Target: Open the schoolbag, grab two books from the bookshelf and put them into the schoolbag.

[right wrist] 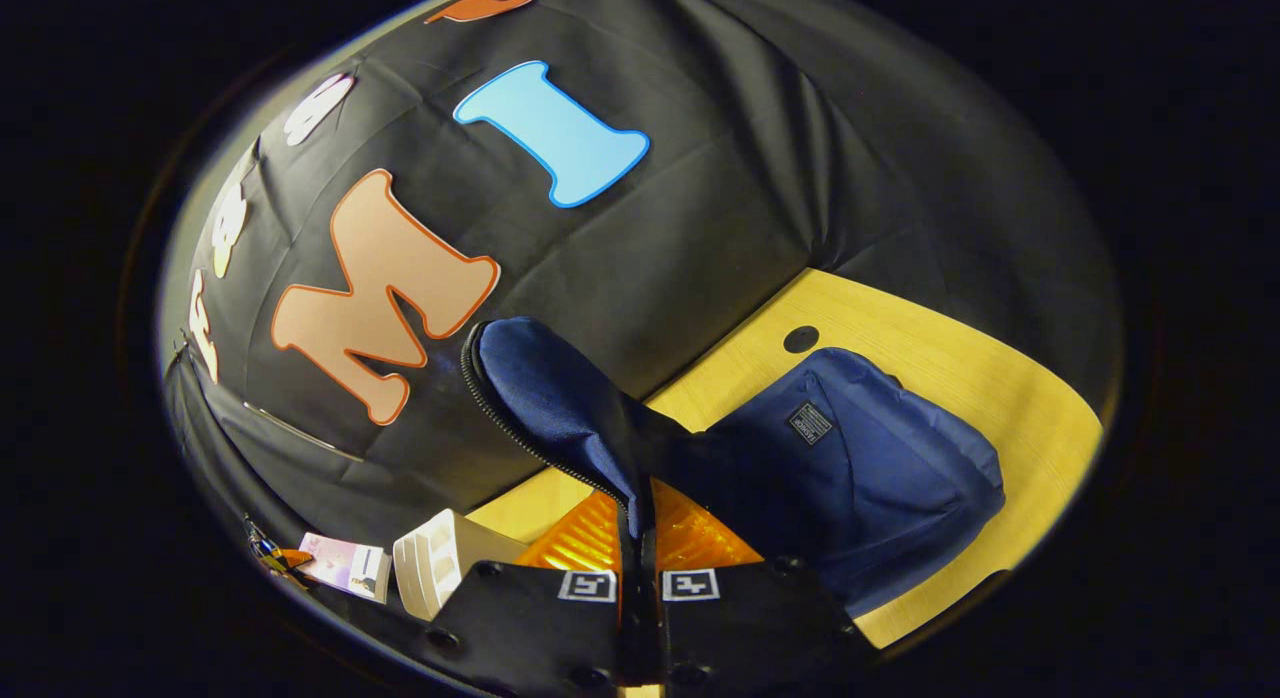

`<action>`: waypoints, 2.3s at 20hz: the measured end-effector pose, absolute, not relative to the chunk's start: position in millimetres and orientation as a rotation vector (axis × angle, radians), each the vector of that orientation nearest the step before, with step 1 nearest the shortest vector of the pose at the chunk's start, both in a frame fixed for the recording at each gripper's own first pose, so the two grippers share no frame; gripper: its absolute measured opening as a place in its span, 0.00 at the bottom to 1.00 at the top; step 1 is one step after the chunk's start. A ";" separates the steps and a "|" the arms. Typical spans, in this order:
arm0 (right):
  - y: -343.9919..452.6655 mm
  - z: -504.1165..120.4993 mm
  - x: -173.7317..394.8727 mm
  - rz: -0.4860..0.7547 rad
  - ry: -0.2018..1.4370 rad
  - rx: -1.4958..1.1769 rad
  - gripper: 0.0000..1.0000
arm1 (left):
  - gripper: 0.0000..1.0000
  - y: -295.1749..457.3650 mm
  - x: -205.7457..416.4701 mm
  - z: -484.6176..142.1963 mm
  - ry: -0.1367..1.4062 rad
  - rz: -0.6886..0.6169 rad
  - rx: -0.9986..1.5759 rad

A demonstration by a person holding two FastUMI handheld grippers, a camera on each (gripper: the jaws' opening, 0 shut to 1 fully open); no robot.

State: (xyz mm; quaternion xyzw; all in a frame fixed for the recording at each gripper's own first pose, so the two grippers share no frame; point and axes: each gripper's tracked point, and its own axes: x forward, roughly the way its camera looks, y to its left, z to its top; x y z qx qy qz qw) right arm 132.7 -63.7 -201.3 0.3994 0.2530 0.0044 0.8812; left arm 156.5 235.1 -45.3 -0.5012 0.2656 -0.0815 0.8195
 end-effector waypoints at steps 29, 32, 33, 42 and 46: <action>-72.5 -194.6 127.4 0.041 0.512 0.849 0.03 | 0.32 -112.6 221.0 -85.7 0.749 -0.536 -1.204; -73.9 -193.9 126.4 0.046 0.510 0.845 0.04 | 0.32 -147.2 221.9 -97.0 0.793 -0.556 -1.199; -74.6 -193.6 126.7 0.049 0.509 0.847 0.02 | 0.32 -157.1 223.0 -101.1 0.806 -0.557 -1.190; -71.5 -196.1 126.0 0.079 0.511 0.851 0.03 | 0.32 -239.2 228.5 -138.8 0.915 -0.513 -1.114; -68.3 -196.0 126.6 0.095 0.515 0.844 0.03 | 0.32 -276.1 226.3 -155.4 0.939 -0.500 -1.125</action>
